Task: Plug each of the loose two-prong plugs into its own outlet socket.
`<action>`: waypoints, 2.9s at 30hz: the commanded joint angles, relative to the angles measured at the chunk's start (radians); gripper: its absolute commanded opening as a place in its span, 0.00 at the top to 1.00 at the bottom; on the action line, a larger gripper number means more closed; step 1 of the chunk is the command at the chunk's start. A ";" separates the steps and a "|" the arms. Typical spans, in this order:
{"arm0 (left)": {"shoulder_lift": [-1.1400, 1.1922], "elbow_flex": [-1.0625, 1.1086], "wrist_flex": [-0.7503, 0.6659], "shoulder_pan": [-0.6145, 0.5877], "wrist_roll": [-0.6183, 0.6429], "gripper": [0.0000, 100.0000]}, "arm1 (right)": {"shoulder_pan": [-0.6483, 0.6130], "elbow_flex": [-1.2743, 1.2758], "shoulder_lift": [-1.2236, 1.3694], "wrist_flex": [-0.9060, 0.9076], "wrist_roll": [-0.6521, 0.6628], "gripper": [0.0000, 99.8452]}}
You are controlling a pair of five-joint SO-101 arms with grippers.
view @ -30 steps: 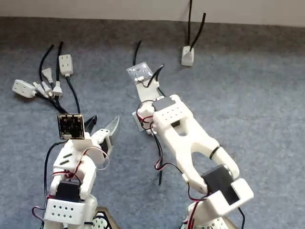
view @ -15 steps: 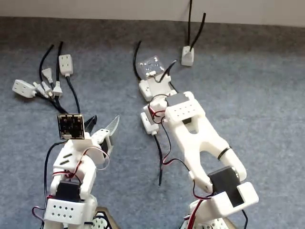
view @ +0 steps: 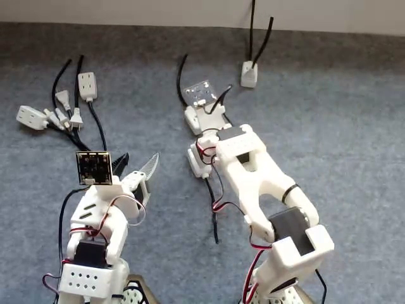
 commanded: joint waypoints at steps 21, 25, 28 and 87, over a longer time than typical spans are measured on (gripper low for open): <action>-0.007 -0.007 -0.021 0.019 -0.003 0.75 | 0.071 -0.105 -0.205 0.225 0.011 0.68; -0.007 -0.004 -0.034 0.019 -0.003 0.75 | -0.042 -0.122 -0.265 0.285 0.006 0.68; -0.007 -0.004 -0.032 0.019 -0.003 0.75 | -0.071 -0.084 -0.245 0.245 0.006 0.68; -0.007 -0.004 -0.034 0.019 -0.003 0.75 | -0.050 -0.410 0.120 0.384 0.005 0.68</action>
